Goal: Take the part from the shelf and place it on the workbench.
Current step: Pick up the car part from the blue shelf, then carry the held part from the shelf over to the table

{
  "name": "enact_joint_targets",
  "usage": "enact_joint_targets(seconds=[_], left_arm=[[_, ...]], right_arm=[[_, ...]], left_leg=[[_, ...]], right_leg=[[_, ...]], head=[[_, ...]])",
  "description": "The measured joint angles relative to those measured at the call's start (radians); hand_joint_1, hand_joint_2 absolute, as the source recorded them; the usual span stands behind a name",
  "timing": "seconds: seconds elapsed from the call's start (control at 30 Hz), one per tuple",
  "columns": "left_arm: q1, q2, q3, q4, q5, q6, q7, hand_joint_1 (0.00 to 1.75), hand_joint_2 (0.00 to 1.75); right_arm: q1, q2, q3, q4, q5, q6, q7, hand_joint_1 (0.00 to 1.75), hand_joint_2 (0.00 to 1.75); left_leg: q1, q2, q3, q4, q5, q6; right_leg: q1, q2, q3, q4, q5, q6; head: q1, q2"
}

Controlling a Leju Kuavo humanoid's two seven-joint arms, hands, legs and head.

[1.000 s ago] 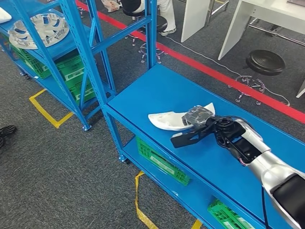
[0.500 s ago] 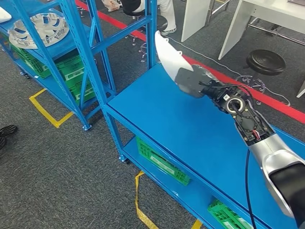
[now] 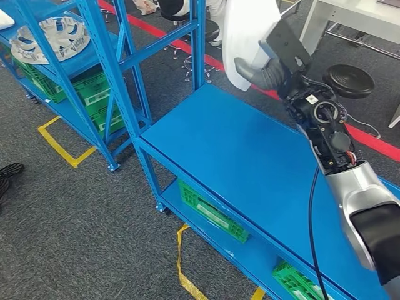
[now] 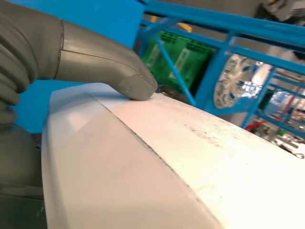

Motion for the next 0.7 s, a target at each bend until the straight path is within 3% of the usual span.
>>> enact_joint_targets(seconds=[0.37,0.7], left_arm=[[0.005,-0.004,0.001,0.0,0.005,0.009,-0.016,0.0,0.0],[0.007,-0.008,0.001,0.0,0.031,0.121,-0.08,0.0,0.0]], right_arm=[[-0.006,0.04,-0.012,-0.043,-0.12,-0.052,0.002,1.75,1.75],[0.03,0.071,-0.021,-0.123,-0.214,-0.104,0.0,1.75,1.75]], left_leg=[[0.0,0.0,0.0,0.0,0.0,0.0],[0.0,0.0,0.0,0.0,0.0,0.0]], right_leg=[[0.0,0.0,0.0,0.0,0.0,0.0],[0.0,0.0,0.0,0.0,0.0,0.0]], head=[[0.0,0.0],[0.0,0.0]])
